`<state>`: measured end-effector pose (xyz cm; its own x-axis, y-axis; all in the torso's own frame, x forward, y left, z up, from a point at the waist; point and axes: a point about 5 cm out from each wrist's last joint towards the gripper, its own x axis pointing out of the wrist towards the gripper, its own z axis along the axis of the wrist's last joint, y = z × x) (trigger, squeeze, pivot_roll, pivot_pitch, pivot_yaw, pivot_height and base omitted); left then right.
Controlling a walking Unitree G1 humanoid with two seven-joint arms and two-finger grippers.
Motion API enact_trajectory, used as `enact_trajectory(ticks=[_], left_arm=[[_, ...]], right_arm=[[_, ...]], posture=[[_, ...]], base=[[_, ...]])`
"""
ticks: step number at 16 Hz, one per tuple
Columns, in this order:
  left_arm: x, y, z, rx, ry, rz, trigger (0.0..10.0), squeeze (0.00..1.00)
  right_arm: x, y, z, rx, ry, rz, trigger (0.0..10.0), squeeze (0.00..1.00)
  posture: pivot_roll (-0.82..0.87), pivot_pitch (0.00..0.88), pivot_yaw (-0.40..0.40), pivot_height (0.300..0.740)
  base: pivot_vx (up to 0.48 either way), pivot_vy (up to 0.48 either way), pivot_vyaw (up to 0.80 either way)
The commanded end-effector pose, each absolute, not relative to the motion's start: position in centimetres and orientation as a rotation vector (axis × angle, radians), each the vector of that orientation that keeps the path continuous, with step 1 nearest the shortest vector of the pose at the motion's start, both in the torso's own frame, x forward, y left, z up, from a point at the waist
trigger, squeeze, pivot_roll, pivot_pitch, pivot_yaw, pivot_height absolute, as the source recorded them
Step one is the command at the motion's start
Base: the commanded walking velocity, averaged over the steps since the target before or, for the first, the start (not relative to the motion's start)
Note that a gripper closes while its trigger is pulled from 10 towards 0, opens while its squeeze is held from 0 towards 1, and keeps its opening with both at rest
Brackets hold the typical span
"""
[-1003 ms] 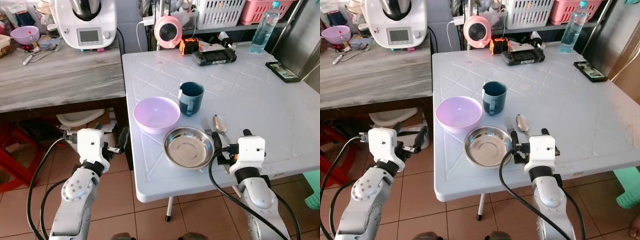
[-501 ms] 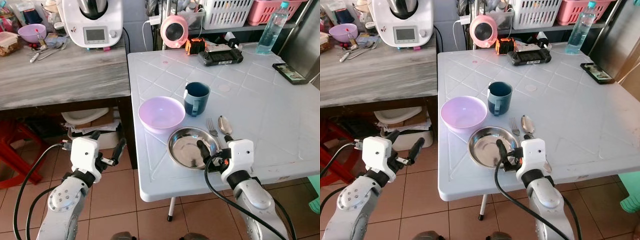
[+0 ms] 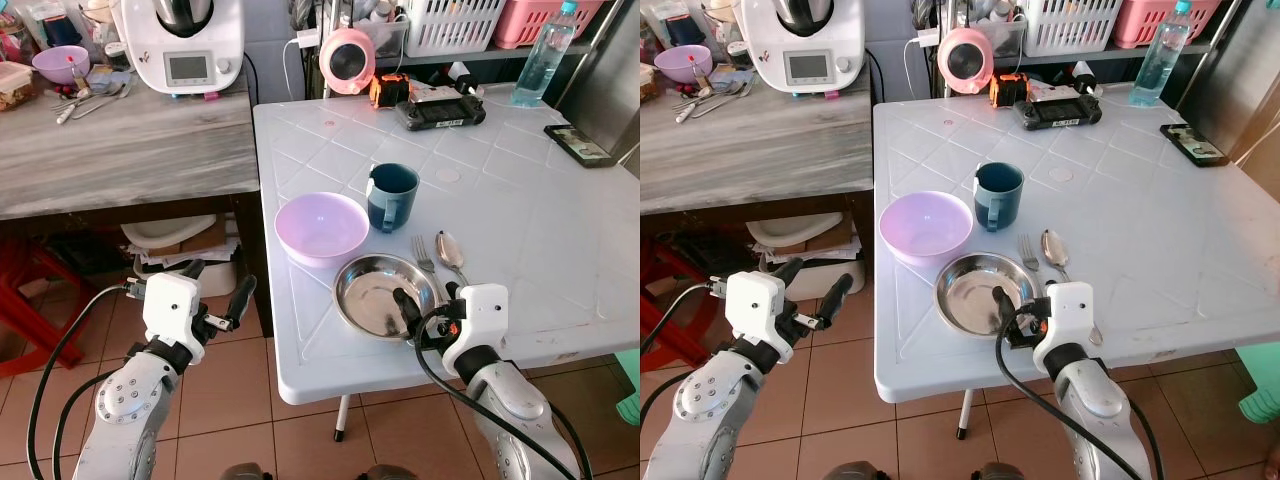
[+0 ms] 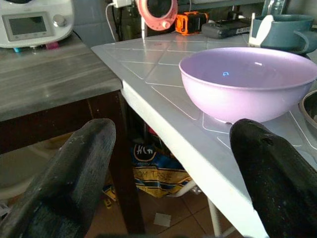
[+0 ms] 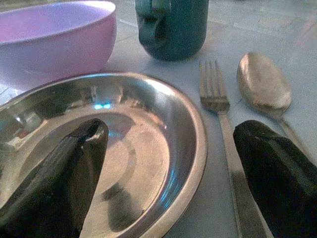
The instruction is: Setting the table
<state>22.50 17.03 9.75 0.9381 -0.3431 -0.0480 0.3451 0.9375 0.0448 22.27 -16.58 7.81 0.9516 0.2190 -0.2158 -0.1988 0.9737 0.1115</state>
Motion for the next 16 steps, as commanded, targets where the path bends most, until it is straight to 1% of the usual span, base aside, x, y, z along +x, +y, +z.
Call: enact_trajectory(ticks=[1, 4, 5, 6, 16], left_arm=[[22.6, 17.0, 10.2, 0.063, 0.025, -0.358, 10.0, 0.0], [22.7, 16.9, 10.2, 0.061, 0.024, -0.358, 10.0, 0.0], [22.7, 16.8, 10.2, 0.06, 0.024, -0.357, 10.0, 0.0], [22.6, 16.8, 10.1, 0.059, 0.024, -0.359, 10.0, 0.0], [22.7, 16.5, 10.2, 0.055, 0.019, -0.365, 10.0, 0.0]], right_arm=[[22.5, -16.7, 8.1, 0.114, 0.234, 0.214, 10.0, 0.0], [22.3, -16.2, 7.8, 0.145, 0.262, 0.259, 10.0, 0.0], [22.3, -16.1, 7.8, 0.158, 0.267, 0.27, 6.2, 0.0], [22.3, -15.9, 7.8, 0.183, 0.277, 0.284, 0.0, 0.0], [22.0, -15.6, 7.6, 0.258, 0.322, 0.289, 0.0, 0.0]], posture=[[-0.01, 0.0, 0.019, 0.74], [-0.01, 0.0, 0.017, 0.74], [-0.01, 0.0, 0.017, 0.74], [-0.01, 0.0, 0.016, 0.74], [-0.02, 0.0, 0.015, 0.74]], base=[[0.0, 0.0, 0.0], [0.0, 0.0, 0.0], [0.0, 0.0, 0.0], [0.0, 0.0, 0.0], [0.0, 0.0, 0.0]])
